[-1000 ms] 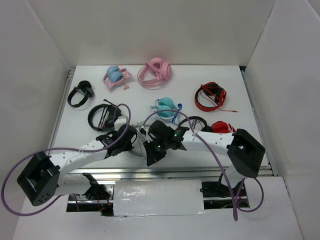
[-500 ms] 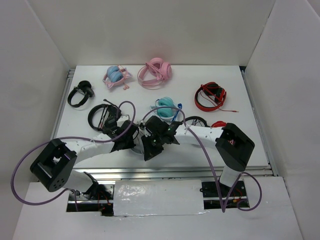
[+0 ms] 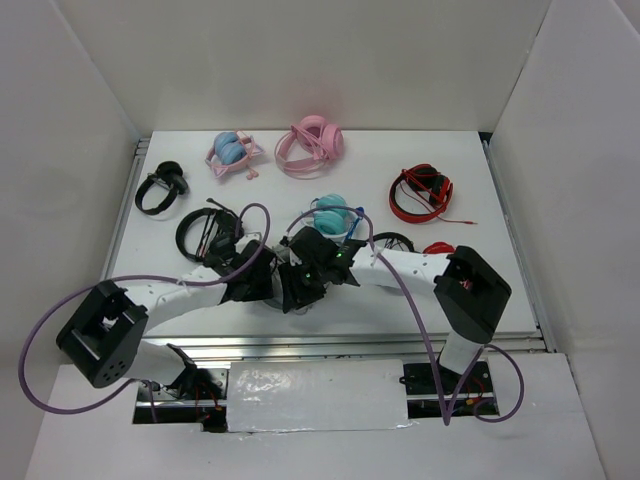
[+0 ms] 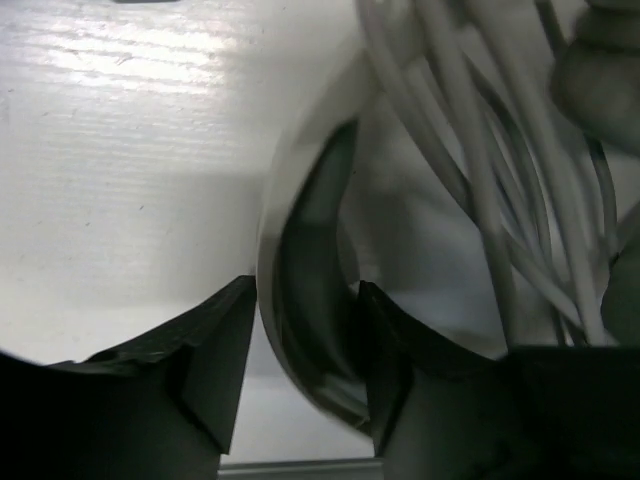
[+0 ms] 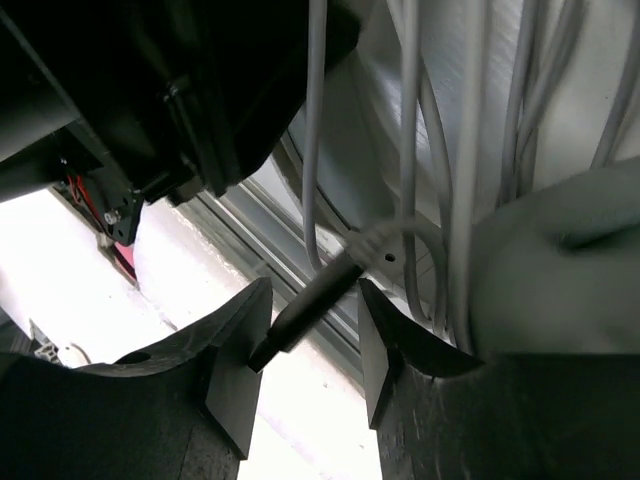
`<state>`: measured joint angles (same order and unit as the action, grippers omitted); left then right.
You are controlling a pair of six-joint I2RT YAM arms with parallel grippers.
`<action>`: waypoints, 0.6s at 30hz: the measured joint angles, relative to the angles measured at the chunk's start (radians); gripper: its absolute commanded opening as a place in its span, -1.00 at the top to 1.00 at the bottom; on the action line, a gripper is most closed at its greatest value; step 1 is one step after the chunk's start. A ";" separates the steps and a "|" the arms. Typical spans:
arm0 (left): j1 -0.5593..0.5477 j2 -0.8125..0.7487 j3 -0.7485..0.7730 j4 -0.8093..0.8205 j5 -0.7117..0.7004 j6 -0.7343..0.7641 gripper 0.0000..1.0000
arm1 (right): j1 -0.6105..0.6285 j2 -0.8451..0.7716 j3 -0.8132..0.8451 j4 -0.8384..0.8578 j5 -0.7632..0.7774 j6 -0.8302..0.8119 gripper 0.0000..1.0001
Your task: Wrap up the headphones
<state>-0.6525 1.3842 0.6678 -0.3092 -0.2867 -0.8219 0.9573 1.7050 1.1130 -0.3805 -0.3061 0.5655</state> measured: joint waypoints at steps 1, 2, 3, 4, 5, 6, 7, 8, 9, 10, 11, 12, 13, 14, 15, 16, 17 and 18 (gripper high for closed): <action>-0.001 -0.010 0.000 -0.015 0.001 0.003 -0.19 | 0.000 -0.005 -0.002 0.002 0.004 0.000 -0.08; -0.001 -0.023 0.000 -0.029 0.002 0.003 -0.21 | 0.000 -0.012 -0.005 0.003 0.008 0.004 -0.10; -0.001 -0.037 0.000 -0.042 0.002 0.005 -0.23 | 0.000 -0.022 -0.010 0.005 0.012 0.003 -0.10; -0.001 -0.053 0.000 -0.053 0.001 0.005 -0.33 | 0.000 -0.031 -0.012 0.005 0.017 0.003 -0.20; -0.002 -0.071 0.000 -0.065 0.001 0.006 -0.36 | 0.000 -0.044 -0.016 0.007 0.023 0.003 -0.28; -0.004 -0.087 0.002 -0.078 0.000 0.007 -0.38 | 0.001 -0.058 -0.021 0.010 0.030 0.003 -0.29; -0.006 -0.101 0.004 -0.089 0.000 0.008 -0.46 | 0.002 -0.072 -0.026 0.011 0.036 0.002 -0.48; -0.009 -0.114 0.008 -0.101 0.000 0.008 -0.51 | 0.005 -0.084 -0.027 0.011 0.040 0.003 -0.62; -0.011 -0.127 0.012 -0.109 0.000 0.008 -0.57 | 0.006 -0.096 -0.029 0.014 0.045 -0.001 -0.99; -0.012 -0.139 0.015 -0.117 -0.001 0.008 -0.70 | 0.007 -0.110 -0.031 0.015 0.051 0.000 -0.99; -0.013 -0.153 0.019 -0.126 -0.002 0.011 -0.74 | 0.009 -0.126 -0.033 0.017 0.057 -0.010 -0.99; -0.014 -0.165 0.024 -0.138 -0.003 0.009 -0.80 | 0.010 -0.141 -0.034 0.018 0.060 -0.018 -0.99; -0.015 -0.178 0.032 -0.149 -0.006 0.008 -0.89 | 0.012 -0.156 -0.034 0.019 0.063 -0.025 -0.99; -0.016 -0.190 0.041 -0.165 -0.012 0.007 -0.93 | 0.015 -0.171 -0.033 0.019 0.068 -0.032 -0.99; -0.017 -0.202 0.048 -0.178 -0.017 0.005 -0.99 | 0.019 -0.184 -0.033 0.017 0.074 -0.039 -0.99; -0.017 -0.217 0.058 -0.193 -0.026 0.004 -0.99 | 0.022 -0.200 -0.033 0.015 0.082 -0.045 -0.99; -0.017 -0.232 0.068 -0.211 -0.034 0.003 -0.99 | 0.025 -0.214 -0.033 0.014 0.086 -0.051 -0.99; -0.017 -0.247 0.080 -0.232 -0.042 0.001 -0.99 | 0.027 -0.230 -0.033 0.014 0.089 -0.058 -0.99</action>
<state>-0.6693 1.1370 0.7479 -0.5407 -0.3290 -0.8211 0.9840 1.4746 1.0801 -0.3664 -0.2173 0.5079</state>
